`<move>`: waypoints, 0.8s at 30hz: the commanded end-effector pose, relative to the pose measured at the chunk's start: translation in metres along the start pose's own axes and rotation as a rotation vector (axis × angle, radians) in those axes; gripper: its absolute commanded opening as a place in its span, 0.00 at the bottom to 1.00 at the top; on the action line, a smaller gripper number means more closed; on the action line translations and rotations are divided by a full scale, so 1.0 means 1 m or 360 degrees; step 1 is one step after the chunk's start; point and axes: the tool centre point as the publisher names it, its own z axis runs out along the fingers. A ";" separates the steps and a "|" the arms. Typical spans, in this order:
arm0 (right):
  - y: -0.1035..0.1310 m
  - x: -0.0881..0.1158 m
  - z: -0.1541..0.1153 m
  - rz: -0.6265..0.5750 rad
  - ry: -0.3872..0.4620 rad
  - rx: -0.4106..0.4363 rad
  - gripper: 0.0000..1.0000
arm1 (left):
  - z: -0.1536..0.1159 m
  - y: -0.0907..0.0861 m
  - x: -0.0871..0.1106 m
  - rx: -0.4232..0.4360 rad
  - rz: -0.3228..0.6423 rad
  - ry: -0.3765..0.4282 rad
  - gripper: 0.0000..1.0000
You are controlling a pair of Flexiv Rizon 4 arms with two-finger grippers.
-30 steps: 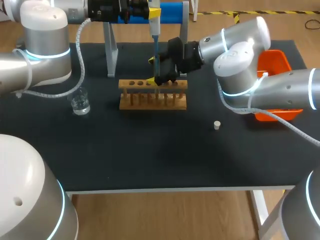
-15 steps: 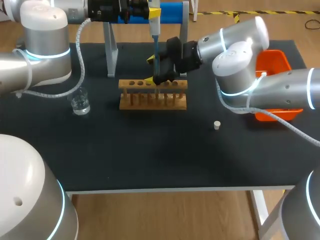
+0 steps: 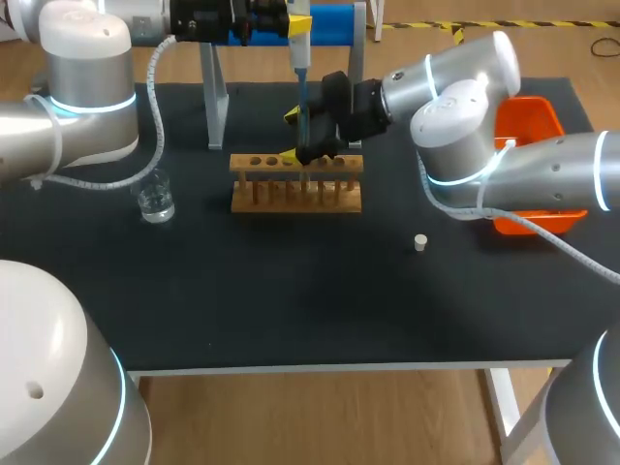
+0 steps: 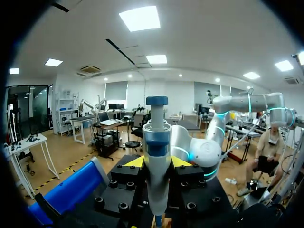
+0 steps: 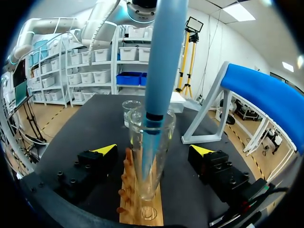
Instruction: Invert the test tube, pick up the pipette, mount the tip to pipette, aspirate from beaker and dispense into the tube, eject the tip, return the pipette, and cap with the stopper.
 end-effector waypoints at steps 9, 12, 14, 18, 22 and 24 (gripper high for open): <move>0.000 -0.001 0.000 0.0001 0.0006 0.0006 1.00 | 0.001 -0.009 0.004 -0.0003 0.0024 -0.0018 0.00; 0.000 -0.001 0.000 0.0001 0.0006 0.0006 1.00 | 0.001 -0.011 0.005 -0.0003 0.0033 -0.0022 0.00; 0.000 -0.001 0.000 0.0001 0.0006 0.0006 1.00 | 0.001 -0.013 0.005 -0.0005 0.0038 -0.0024 0.00; 0.000 -0.001 0.000 0.0001 0.0006 0.0006 1.00 | 0.002 -0.015 0.006 -0.0011 0.0045 -0.0025 0.00; 0.000 -0.001 0.000 0.0001 0.0006 0.0006 1.00 | 0.002 -0.016 0.007 -0.0017 0.0050 -0.0025 0.00; 0.000 -0.001 0.000 0.0001 0.0006 0.0006 1.00 | 0.003 -0.017 0.007 -0.0020 0.0051 -0.0026 0.00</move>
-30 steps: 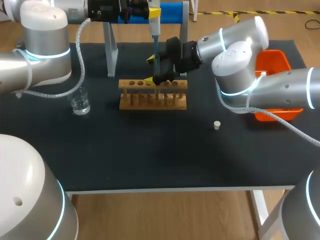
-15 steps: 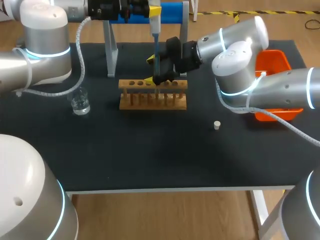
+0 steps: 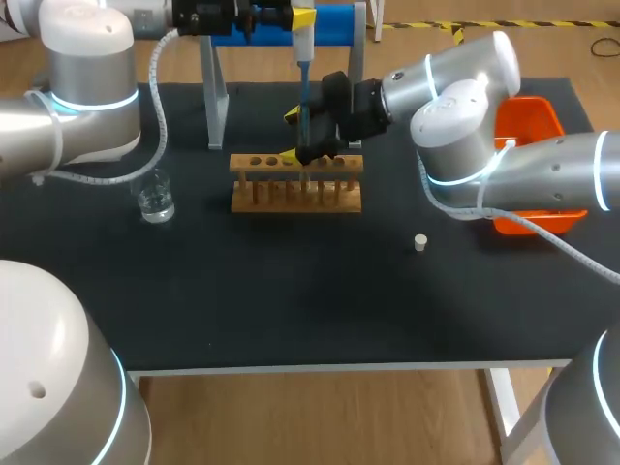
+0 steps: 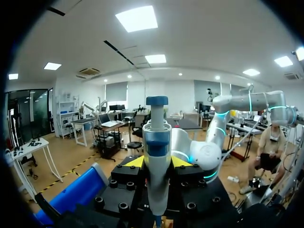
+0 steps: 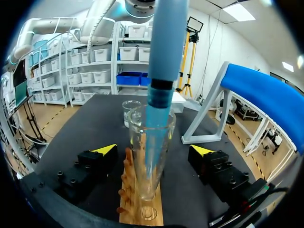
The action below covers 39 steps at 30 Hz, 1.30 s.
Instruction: Invert the test tube, pick up the pipette, mount the tip to pipette, aspirate from beaker and dispense into the tube, eject the tip, return the pipette, and cap with the stopper.
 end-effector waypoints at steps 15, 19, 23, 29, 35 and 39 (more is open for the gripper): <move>0.000 -0.001 0.000 0.0000 0.0006 0.0006 1.00 | -0.002 -0.011 0.002 -0.0029 0.0023 -0.0025 0.00; 0.000 -0.001 0.000 0.0000 0.0006 0.0006 1.00 | -0.002 -0.014 0.002 -0.0034 0.0031 -0.0028 0.00; 0.000 -0.001 0.000 0.0000 0.0006 0.0006 1.00 | -0.003 -0.017 0.003 -0.0035 0.0040 -0.0035 0.00; 0.000 -0.001 0.000 0.0000 0.0006 0.0006 1.00 | -0.004 -0.021 0.003 -0.0034 0.0052 -0.0043 0.00; 0.000 -0.001 0.000 0.0000 0.0006 0.0006 1.00 | -0.006 -0.027 0.004 -0.0037 0.0065 -0.0051 0.00; 0.000 -0.001 0.000 0.0000 0.0006 0.0006 1.00 | -0.006 -0.030 0.005 -0.0039 0.0073 -0.0054 0.00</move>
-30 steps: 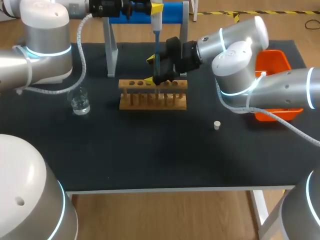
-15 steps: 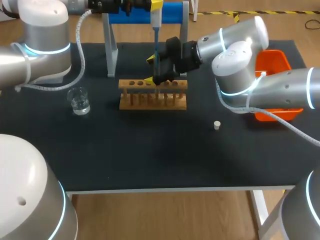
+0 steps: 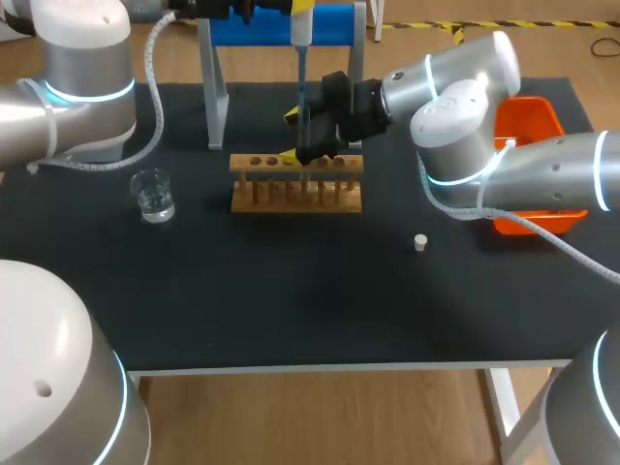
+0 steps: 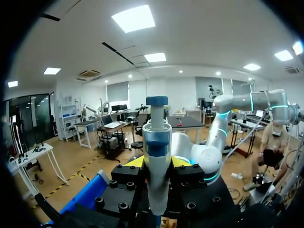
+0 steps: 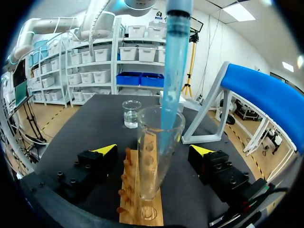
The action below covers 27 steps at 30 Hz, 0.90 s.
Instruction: Invert the test tube, pick up the pipette, mount the tip to pipette, aspirate from beaker and dispense into the tube, eject the tip, return the pipette, and cap with the stopper.
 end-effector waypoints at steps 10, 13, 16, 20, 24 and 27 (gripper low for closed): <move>0.000 -0.001 0.000 0.0000 0.0006 0.0006 1.00 | 0.001 -0.011 0.005 -0.0035 0.0036 -0.0023 0.00; 0.000 -0.001 0.000 0.0000 0.0006 0.0006 1.00 | 0.001 -0.014 0.006 -0.0035 0.0041 -0.0022 0.00; 0.000 -0.001 0.000 0.0000 0.0006 0.0006 1.00 | 0.002 -0.017 0.006 -0.0034 0.0046 -0.0022 0.00; 0.000 -0.001 0.000 0.0000 0.0006 0.0006 1.00 | 0.004 -0.020 0.008 -0.0038 0.0052 -0.0021 0.00; 0.000 -0.001 0.000 0.0000 0.0006 0.0006 1.00 | 0.005 -0.022 0.008 -0.0044 0.0051 -0.0020 0.00; 0.000 -0.001 0.000 0.0000 0.0006 0.0006 1.00 | 0.006 -0.024 0.009 -0.0047 0.0050 -0.0022 0.00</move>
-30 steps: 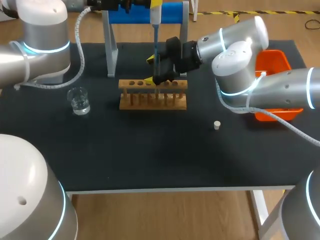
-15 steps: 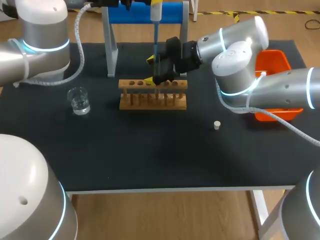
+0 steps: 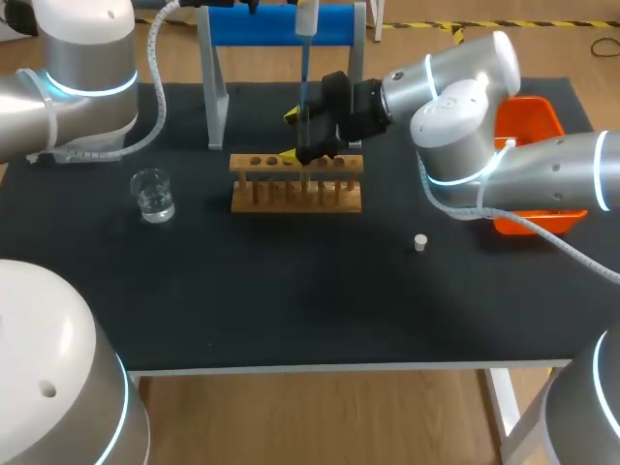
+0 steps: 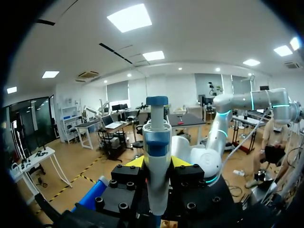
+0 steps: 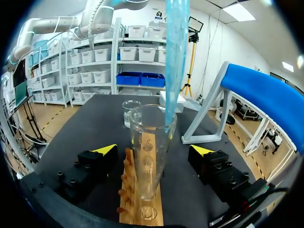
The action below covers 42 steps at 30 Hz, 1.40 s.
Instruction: Invert the test tube, pick up the pipette, mount the tip to pipette, aspirate from beaker and dispense into the tube, eject the tip, return the pipette, and cap with the stopper.
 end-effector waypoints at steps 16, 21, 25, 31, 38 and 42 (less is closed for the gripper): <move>0.000 -0.001 0.000 0.0000 0.0006 0.0006 1.00 | -0.002 -0.013 0.003 -0.0031 0.0003 -0.0029 0.00; 0.000 -0.001 0.000 0.0000 0.0006 0.0006 1.00 | -0.004 -0.019 0.004 -0.0026 0.0015 -0.0037 0.00; 0.000 -0.001 0.000 0.0000 0.0006 0.0006 1.00 | -0.010 -0.025 0.005 -0.0024 0.0041 -0.0052 0.00; 0.000 -0.001 0.000 0.0000 0.0006 0.0006 1.00 | -0.039 -0.024 0.002 -0.0045 0.0050 -0.0140 0.00; 0.000 -0.001 0.000 0.0000 0.0006 0.0006 1.00 | -0.086 -0.009 0.000 -0.0069 0.0015 -0.0275 0.00; 0.000 -0.001 0.000 0.0000 0.0006 0.0006 1.00 | -0.109 0.006 0.004 -0.0088 -0.0012 -0.0330 0.00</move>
